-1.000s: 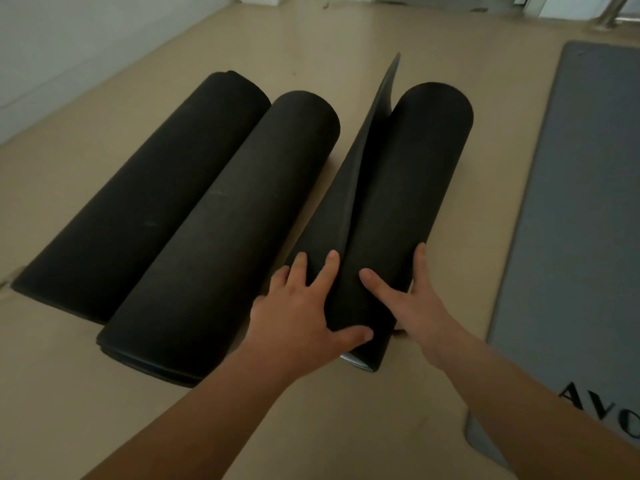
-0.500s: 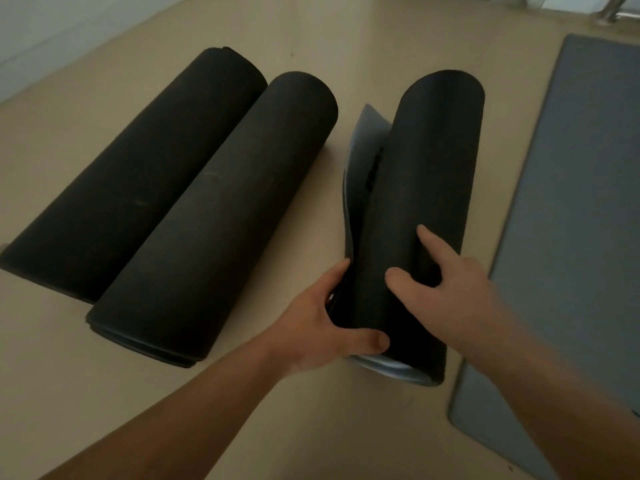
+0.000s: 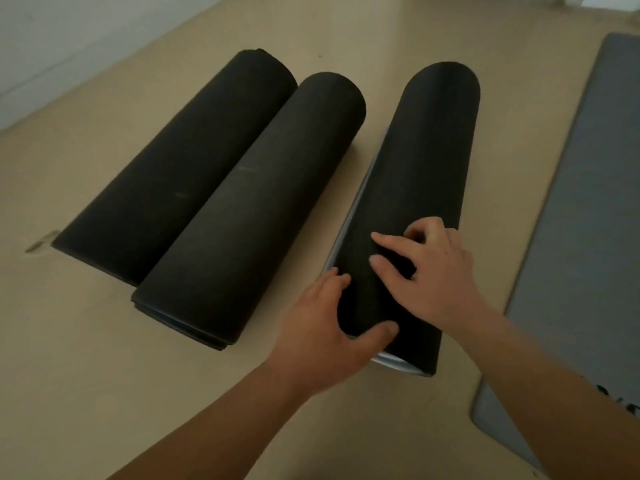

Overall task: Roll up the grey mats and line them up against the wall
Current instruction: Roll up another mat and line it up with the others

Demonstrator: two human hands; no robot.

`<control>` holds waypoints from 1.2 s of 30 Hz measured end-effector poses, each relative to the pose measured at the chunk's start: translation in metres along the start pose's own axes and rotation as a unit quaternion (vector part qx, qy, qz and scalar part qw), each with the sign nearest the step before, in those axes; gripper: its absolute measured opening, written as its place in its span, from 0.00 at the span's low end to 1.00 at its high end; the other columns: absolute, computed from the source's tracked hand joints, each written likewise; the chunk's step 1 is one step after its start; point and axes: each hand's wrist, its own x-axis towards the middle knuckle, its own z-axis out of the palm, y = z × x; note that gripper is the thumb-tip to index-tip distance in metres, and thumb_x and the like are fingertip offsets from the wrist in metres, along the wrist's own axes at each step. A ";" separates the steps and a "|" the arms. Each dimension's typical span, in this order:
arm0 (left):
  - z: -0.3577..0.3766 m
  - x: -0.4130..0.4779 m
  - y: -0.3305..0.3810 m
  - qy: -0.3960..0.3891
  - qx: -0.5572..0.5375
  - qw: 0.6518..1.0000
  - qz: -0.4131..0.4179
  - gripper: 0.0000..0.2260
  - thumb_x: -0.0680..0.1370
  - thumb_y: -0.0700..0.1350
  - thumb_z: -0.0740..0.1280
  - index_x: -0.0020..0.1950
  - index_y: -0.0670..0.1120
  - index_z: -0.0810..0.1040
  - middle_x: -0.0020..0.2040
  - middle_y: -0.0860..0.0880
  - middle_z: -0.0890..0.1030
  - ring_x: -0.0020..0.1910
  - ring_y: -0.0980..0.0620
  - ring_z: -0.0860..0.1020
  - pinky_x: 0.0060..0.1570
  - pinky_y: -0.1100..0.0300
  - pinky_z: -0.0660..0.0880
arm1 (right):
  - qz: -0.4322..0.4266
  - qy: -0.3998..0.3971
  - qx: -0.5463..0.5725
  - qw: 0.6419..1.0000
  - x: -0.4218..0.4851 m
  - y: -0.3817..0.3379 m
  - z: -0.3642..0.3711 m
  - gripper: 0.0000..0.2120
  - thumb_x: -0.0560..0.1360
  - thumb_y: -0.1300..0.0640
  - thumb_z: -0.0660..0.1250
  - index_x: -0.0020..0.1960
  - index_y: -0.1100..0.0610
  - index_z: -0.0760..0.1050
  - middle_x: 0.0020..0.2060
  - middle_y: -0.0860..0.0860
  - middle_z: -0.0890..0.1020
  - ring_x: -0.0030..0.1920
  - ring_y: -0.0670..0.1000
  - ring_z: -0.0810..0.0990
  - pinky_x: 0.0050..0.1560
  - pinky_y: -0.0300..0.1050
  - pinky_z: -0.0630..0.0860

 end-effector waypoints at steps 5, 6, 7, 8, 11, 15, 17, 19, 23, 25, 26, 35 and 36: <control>0.007 0.001 -0.014 -0.002 0.015 0.999 -0.045 0.57 0.63 0.79 0.71 0.83 0.58 0.49 0.81 0.59 0.57 0.78 0.56 0.60 0.76 0.49 0.67 | 0.013 -0.060 0.058 0.996 0.000 0.018 0.004 0.28 0.76 0.30 0.60 0.75 0.32 0.68 0.79 0.48 0.55 0.77 0.59 0.56 0.75 0.64 0.61; 0.005 0.002 -0.020 0.003 0.006 0.999 -0.043 0.56 0.63 0.78 0.71 0.83 0.58 0.50 0.81 0.60 0.56 0.78 0.57 0.58 0.76 0.49 0.66 | 0.014 -0.085 0.076 0.993 -0.005 0.018 0.007 0.30 0.75 0.28 0.58 0.76 0.30 0.65 0.80 0.45 0.50 0.80 0.58 0.50 0.77 0.64 0.57; 0.003 0.004 -0.027 0.009 0.003 0.999 -0.041 0.55 0.64 0.78 0.71 0.83 0.58 0.51 0.79 0.62 0.56 0.77 0.58 0.57 0.76 0.50 0.66 | 0.003 -0.100 0.083 0.991 -0.010 0.018 0.009 0.31 0.75 0.28 0.57 0.77 0.29 0.62 0.81 0.42 0.46 0.81 0.57 0.45 0.79 0.65 0.55; 0.002 0.005 -0.037 0.015 0.001 0.999 -0.039 0.55 0.64 0.78 0.71 0.83 0.59 0.52 0.78 0.64 0.55 0.77 0.58 0.57 0.75 0.50 0.66 | -0.014 -0.102 0.079 0.992 -0.014 0.017 0.012 0.31 0.75 0.28 0.57 0.77 0.29 0.60 0.81 0.41 0.44 0.82 0.57 0.43 0.79 0.65 0.54; -0.006 0.001 -0.062 0.051 -0.019 0.998 -0.019 0.46 0.69 0.76 0.69 0.83 0.64 0.55 0.78 0.64 0.52 0.77 0.59 0.54 0.73 0.51 0.67 | 0.025 -0.104 0.120 0.987 -0.020 0.011 0.017 0.33 0.74 0.29 0.61 0.77 0.26 0.57 0.81 0.39 0.41 0.82 0.54 0.43 0.78 0.59 0.53; 0.000 -0.011 -0.067 0.123 0.119 0.977 0.125 0.27 0.82 0.63 0.59 0.81 0.59 0.66 0.80 0.51 0.63 0.78 0.49 0.63 0.69 0.46 0.74 | 0.164 -0.147 0.302 0.927 -0.021 -0.001 0.021 0.41 0.70 0.31 0.70 0.76 0.22 0.51 0.81 0.38 0.42 0.82 0.49 0.50 0.73 0.43 0.63; 0.002 -0.014 -0.052 0.092 0.159 0.978 0.100 0.30 0.81 0.67 0.55 0.83 0.59 0.61 0.82 0.53 0.59 0.81 0.50 0.57 0.74 0.47 0.69 | 0.193 -0.148 0.339 0.909 -0.023 -0.005 0.024 0.42 0.72 0.34 0.72 0.75 0.20 0.49 0.82 0.40 0.42 0.80 0.48 0.54 0.59 0.30 0.70; 0.000 -0.014 -0.041 0.038 0.194 0.978 0.058 0.39 0.76 0.74 0.56 0.84 0.62 0.50 0.83 0.57 0.48 0.82 0.53 0.48 0.77 0.51 0.62 | 0.206 -0.135 0.367 0.897 -0.024 -0.007 0.025 0.42 0.71 0.36 0.74 0.74 0.19 0.52 0.82 0.40 0.44 0.77 0.46 0.57 0.48 0.26 0.75; -0.008 -0.008 -0.030 0.061 0.163 0.984 0.029 0.45 0.66 0.79 0.67 0.79 0.63 0.58 0.79 0.60 0.52 0.78 0.56 0.56 0.66 0.61 0.67 | 0.216 -0.111 0.412 0.878 -0.024 -0.011 0.025 0.40 0.65 0.33 0.76 0.69 0.16 0.58 0.80 0.39 0.50 0.78 0.51 0.62 0.66 0.50 0.78; -0.011 -0.008 -0.027 0.055 0.128 0.990 0.022 0.48 0.62 0.80 0.69 0.77 0.62 0.59 0.76 0.62 0.54 0.74 0.59 0.60 0.63 0.64 0.67 | 0.228 -0.093 0.435 0.866 -0.026 -0.020 0.026 0.35 0.70 0.35 0.74 0.68 0.16 0.59 0.79 0.38 0.51 0.77 0.51 0.64 0.71 0.54 0.74; -0.013 -0.011 -0.026 0.040 0.105 0.994 0.015 0.50 0.60 0.81 0.69 0.77 0.62 0.59 0.75 0.63 0.54 0.72 0.60 0.61 0.64 0.63 0.68 | 0.230 -0.084 0.439 0.865 -0.028 -0.026 0.026 0.31 0.74 0.38 0.73 0.67 0.15 0.60 0.79 0.38 0.52 0.76 0.51 0.64 0.73 0.55 0.71; -0.042 -0.036 -0.052 0.031 0.006 0.992 -0.120 0.39 0.61 0.81 0.66 0.64 0.62 0.64 0.62 0.61 0.69 0.54 0.59 0.77 0.50 0.58 0.82 | 0.123 -0.088 0.220 0.964 -0.063 -0.078 0.022 0.25 0.80 0.37 0.58 0.76 0.27 0.61 0.76 0.39 0.53 0.77 0.52 0.57 0.75 0.54 0.67; -0.043 -0.035 -0.049 0.037 0.046 0.992 -0.114 0.39 0.64 0.80 0.65 0.68 0.61 0.64 0.67 0.60 0.69 0.59 0.58 0.75 0.56 0.56 0.81 | 0.106 -0.058 0.198 0.973 -0.057 -0.073 0.023 0.26 0.78 0.37 0.60 0.76 0.29 0.63 0.71 0.41 0.57 0.73 0.52 0.61 0.71 0.51 0.69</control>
